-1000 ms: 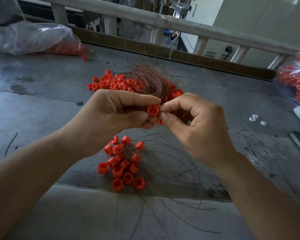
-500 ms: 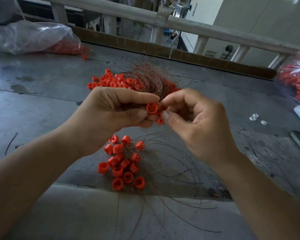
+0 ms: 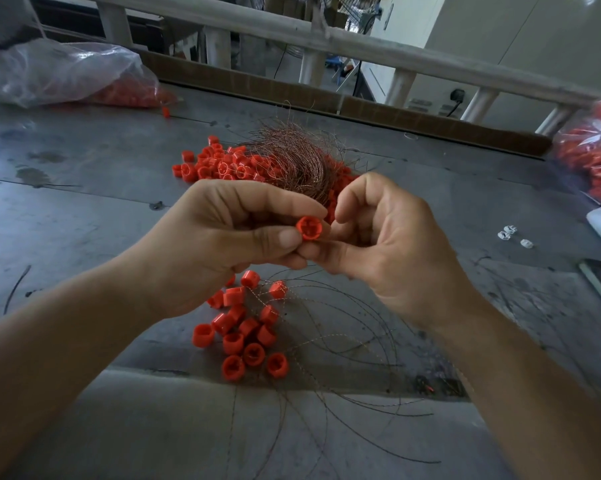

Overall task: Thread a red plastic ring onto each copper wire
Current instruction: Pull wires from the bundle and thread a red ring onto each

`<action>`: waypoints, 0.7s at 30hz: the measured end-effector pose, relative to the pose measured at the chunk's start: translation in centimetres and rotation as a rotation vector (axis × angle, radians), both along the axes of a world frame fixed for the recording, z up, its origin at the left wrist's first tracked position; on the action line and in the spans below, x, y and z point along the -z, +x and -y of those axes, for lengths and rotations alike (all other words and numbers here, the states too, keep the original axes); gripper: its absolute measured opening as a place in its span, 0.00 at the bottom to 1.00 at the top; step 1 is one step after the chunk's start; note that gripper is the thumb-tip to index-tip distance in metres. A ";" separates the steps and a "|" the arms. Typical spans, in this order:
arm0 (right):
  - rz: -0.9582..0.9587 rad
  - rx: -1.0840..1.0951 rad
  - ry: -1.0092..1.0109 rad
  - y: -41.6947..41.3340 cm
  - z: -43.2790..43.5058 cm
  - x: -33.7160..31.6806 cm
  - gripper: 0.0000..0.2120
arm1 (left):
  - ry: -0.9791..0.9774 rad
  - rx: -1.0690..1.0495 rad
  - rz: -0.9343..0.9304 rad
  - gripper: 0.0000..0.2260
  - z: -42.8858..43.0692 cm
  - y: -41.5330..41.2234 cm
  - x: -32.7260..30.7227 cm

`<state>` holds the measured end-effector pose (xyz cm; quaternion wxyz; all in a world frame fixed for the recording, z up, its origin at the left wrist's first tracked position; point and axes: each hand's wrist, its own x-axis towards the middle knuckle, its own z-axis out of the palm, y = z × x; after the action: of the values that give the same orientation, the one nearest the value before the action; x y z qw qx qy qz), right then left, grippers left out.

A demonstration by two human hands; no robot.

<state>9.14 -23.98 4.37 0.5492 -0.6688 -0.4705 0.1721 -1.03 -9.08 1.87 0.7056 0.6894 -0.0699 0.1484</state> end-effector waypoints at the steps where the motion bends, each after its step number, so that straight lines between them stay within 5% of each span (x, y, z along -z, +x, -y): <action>1: 0.005 0.009 -0.002 0.1 0.0 0.1 0.18 | -0.004 0.003 -0.003 0.16 0.0 0.0 0.0; 7: 0.035 0.016 -0.069 0.6 0.0 -0.2 0.13 | -0.043 0.013 -0.030 0.16 0.0 0.1 0.0; 12: 0.152 0.302 -0.091 3.8 0.6 0.1 0.07 | -0.108 -0.011 -0.049 0.16 -0.1 0.0 0.2; 16: 0.383 0.526 -0.269 6.7 0.9 1.4 0.10 | -0.136 -0.018 -0.062 0.14 0.1 -0.2 0.0; 21: 0.461 0.486 -0.488 7.5 0.7 2.7 0.03 | -0.150 -0.042 -0.079 0.11 0.3 -0.3 -0.4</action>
<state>16.68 -24.68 1.63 0.2795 -0.8920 -0.3550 -0.0103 -1.34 -9.43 2.26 0.7542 0.6412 -0.0165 0.1406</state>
